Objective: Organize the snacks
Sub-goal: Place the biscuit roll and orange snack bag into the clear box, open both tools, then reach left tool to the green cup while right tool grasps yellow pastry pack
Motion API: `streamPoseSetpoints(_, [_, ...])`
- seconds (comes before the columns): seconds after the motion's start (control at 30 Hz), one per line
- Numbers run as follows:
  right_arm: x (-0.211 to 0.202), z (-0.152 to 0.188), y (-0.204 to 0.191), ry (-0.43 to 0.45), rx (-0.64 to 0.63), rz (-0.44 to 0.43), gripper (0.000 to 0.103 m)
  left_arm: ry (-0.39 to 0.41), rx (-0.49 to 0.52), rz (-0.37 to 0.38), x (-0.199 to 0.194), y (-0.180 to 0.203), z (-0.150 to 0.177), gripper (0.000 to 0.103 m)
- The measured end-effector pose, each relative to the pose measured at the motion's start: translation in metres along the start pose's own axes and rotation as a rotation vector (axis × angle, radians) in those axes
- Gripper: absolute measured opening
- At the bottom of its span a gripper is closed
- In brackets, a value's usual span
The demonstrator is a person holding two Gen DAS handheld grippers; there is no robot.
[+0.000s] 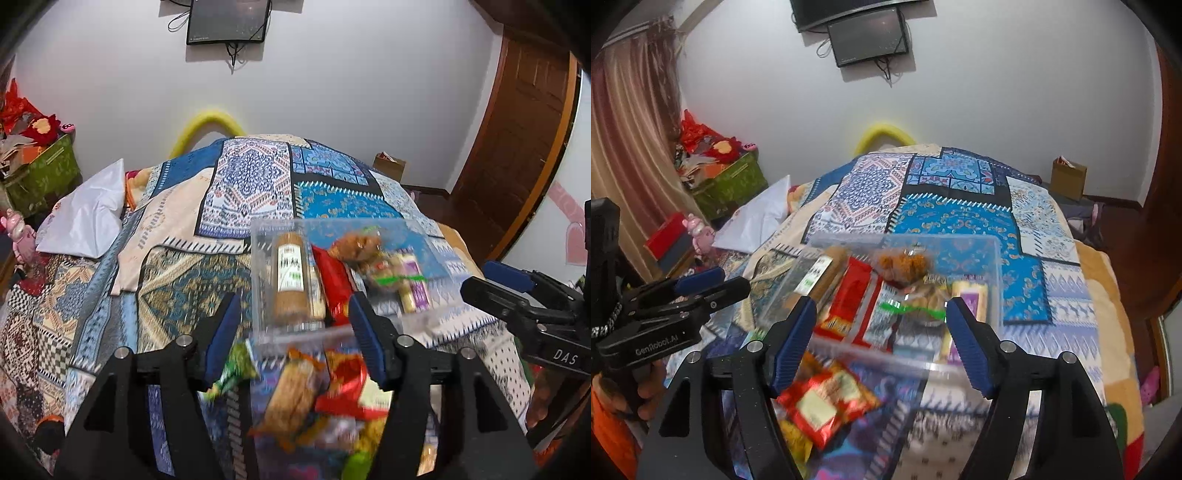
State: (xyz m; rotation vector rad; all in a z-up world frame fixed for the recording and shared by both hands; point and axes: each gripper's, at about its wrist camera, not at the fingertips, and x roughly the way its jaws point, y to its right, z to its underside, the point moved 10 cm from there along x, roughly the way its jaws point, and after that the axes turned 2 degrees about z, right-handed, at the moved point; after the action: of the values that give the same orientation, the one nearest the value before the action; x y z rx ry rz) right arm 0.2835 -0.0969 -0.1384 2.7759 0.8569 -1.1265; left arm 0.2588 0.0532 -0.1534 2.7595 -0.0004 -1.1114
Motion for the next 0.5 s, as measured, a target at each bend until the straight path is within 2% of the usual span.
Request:
streamPoseSetpoints(0.17, [-0.014,0.030,-0.007,-0.022,0.005,-0.008,0.071,-0.044,0.003,0.008,-0.016,0.004,0.037,0.061])
streamPoseSetpoints(0.5, [-0.012,0.108,-0.032,-0.154,0.017,-0.062,0.071,-0.157,0.019,0.015,-0.027,0.005,0.116,0.061])
